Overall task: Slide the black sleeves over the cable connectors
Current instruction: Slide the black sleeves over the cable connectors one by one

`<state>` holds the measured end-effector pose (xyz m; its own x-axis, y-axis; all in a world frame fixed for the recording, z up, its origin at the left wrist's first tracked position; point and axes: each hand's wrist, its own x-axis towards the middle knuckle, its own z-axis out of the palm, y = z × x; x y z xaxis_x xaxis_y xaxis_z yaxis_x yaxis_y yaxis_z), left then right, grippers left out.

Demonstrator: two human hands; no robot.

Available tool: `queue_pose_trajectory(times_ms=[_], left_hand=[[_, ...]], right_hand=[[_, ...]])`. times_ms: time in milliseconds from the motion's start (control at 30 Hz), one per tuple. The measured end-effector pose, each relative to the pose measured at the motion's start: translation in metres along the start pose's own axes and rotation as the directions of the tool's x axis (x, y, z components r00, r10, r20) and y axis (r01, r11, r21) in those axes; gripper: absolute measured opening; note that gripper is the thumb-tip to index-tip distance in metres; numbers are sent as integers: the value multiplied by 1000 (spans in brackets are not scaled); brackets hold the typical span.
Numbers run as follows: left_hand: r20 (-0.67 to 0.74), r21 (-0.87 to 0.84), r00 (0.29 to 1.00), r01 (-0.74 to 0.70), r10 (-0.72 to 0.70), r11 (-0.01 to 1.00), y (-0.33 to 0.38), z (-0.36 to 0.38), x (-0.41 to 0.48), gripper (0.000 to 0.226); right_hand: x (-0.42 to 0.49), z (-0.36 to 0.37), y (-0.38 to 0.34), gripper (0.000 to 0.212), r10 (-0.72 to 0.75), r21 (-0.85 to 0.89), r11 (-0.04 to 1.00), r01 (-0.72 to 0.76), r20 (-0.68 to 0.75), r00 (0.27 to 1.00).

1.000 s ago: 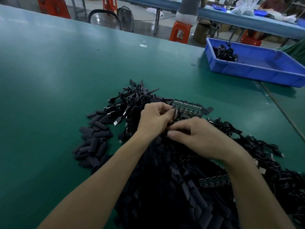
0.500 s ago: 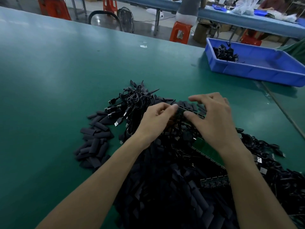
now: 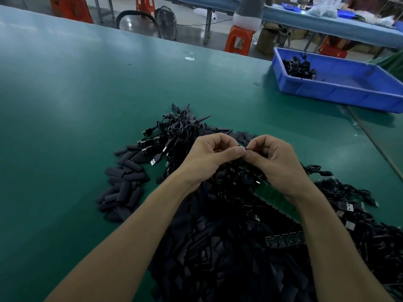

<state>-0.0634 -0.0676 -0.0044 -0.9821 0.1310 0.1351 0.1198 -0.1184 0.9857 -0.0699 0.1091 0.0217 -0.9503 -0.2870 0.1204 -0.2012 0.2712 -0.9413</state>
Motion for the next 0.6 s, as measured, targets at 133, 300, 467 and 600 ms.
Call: queue_pose_trajectory(times_ms=[133, 300, 467, 600], left_hand=[[53, -65, 997, 54, -51, 996, 1, -1, 1, 10], [111, -116, 986, 140, -127, 983, 1, -2, 4, 10], [183, -300, 971, 206, -155, 931, 3, 4, 6, 13], [13, -359, 998, 55, -54, 932, 10, 0, 5, 20]], right_hand=[[1, -1, -1, 19, -1, 78, 997, -2, 33, 999], [1, -5, -2, 14, 4, 126, 992, -14, 76, 997], [2, -6, -5, 15, -18, 194, 981, 6, 59, 998], [6, -7, 0, 19, -12, 30, 999, 21, -258, 966]])
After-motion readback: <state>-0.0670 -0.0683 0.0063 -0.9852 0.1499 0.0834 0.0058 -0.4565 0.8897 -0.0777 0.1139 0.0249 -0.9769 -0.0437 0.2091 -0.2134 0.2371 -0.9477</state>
